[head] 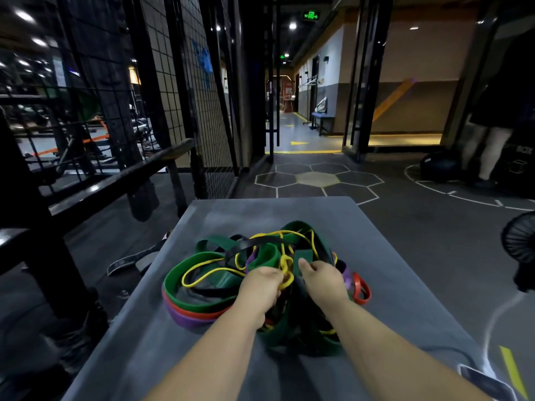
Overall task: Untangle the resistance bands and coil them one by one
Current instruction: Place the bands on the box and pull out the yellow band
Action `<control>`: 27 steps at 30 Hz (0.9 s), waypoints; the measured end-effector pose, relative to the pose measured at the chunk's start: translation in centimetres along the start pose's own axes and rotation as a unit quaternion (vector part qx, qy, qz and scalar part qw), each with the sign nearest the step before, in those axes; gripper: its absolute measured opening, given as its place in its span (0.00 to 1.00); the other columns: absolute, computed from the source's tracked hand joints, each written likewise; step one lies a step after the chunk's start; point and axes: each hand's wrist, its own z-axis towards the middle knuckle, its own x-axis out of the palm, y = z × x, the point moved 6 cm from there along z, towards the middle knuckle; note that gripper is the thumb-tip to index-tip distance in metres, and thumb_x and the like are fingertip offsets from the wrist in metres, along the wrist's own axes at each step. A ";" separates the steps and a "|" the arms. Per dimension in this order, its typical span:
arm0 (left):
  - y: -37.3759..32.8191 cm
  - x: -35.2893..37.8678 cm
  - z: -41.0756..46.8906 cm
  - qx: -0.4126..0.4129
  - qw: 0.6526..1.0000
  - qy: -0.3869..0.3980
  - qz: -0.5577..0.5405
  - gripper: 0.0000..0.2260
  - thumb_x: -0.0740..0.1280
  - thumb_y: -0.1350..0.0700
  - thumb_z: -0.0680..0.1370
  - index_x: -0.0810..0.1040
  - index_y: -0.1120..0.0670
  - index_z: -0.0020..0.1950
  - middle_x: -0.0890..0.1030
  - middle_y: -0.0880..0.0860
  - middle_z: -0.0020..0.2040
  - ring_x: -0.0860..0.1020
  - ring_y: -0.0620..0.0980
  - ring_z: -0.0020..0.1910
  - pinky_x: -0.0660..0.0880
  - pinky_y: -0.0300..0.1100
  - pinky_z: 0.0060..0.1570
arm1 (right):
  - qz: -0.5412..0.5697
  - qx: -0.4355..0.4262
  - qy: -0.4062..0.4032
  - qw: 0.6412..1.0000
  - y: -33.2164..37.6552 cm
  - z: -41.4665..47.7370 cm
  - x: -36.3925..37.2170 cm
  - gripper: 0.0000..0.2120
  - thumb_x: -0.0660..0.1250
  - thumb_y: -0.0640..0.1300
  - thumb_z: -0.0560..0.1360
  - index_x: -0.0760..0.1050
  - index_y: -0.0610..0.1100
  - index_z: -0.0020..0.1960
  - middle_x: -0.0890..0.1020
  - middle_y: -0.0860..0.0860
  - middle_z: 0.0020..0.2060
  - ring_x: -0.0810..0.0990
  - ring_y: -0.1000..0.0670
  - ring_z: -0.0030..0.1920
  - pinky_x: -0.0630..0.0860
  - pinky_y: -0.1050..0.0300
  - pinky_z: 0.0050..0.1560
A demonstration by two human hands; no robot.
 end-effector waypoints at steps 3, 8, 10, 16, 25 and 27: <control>-2.9 0.1 -3.4 0.057 0.997 0.043 -0.015 0.10 0.62 0.59 0.81 0.79 0.51 0.42 0.74 0.51 0.31 0.70 0.46 0.30 0.67 0.37 0.29 | 0.288 0.129 0.141 0.938 0.7 -1.6 1.9 0.28 0.58 0.63 0.79 0.77 0.39 0.40 0.81 0.43 0.35 0.79 0.43 0.37 0.75 0.52 0.41; -2.5 1.0 -8.3 0.085 0.966 0.190 0.152 0.10 0.66 0.59 0.79 0.78 0.49 0.38 0.75 0.46 0.30 0.70 0.42 0.28 0.66 0.33 0.27 | 0.516 0.228 0.243 0.789 2.2 -4.5 2.2 0.22 0.60 0.56 0.80 0.76 0.39 0.40 0.80 0.43 0.28 0.80 0.46 0.26 0.77 0.58 0.28; -1.6 0.8 -9.7 0.072 0.946 0.234 0.214 0.09 0.67 0.58 0.78 0.78 0.48 0.39 0.76 0.43 0.30 0.71 0.40 0.28 0.67 0.31 0.29 | 0.527 0.249 0.228 0.780 1.9 -5.0 1.8 0.18 0.62 0.52 0.81 0.74 0.41 0.38 0.78 0.46 0.26 0.75 0.50 0.21 0.74 0.62 0.24; 0.0 -1.4 -11.0 -0.001 0.965 0.188 0.184 0.02 0.66 0.53 0.79 0.78 0.48 0.49 0.79 0.48 0.43 0.75 0.43 0.40 0.70 0.36 0.38 | 0.431 0.167 0.184 0.867 0.9 -7.3 -0.2 0.18 0.60 0.49 0.82 0.69 0.44 0.36 0.68 0.50 0.22 0.60 0.55 0.17 0.56 0.67 0.19; 1.2 0.5 -12.3 -0.164 0.957 0.158 -0.180 0.21 0.56 0.43 0.81 0.79 0.57 0.48 0.82 0.55 0.41 0.80 0.53 0.37 0.76 0.43 0.40 | 0.265 0.007 0.249 0.932 1.2 -18.2 -1.9 0.10 0.59 0.48 0.82 0.75 0.46 0.46 0.75 0.52 0.25 0.67 0.56 0.20 0.58 0.65 0.22; 0.9 1.0 -13.3 -0.152 0.952 0.158 -0.215 0.14 0.58 0.53 0.82 0.78 0.59 0.45 0.83 0.53 0.35 0.81 0.50 0.31 0.76 0.40 0.33 | 0.244 -0.008 0.272 0.931 0.6 -19.8 -2.5 0.13 0.57 0.50 0.83 0.75 0.43 0.48 0.78 0.48 0.28 0.65 0.54 0.20 0.59 0.64 0.22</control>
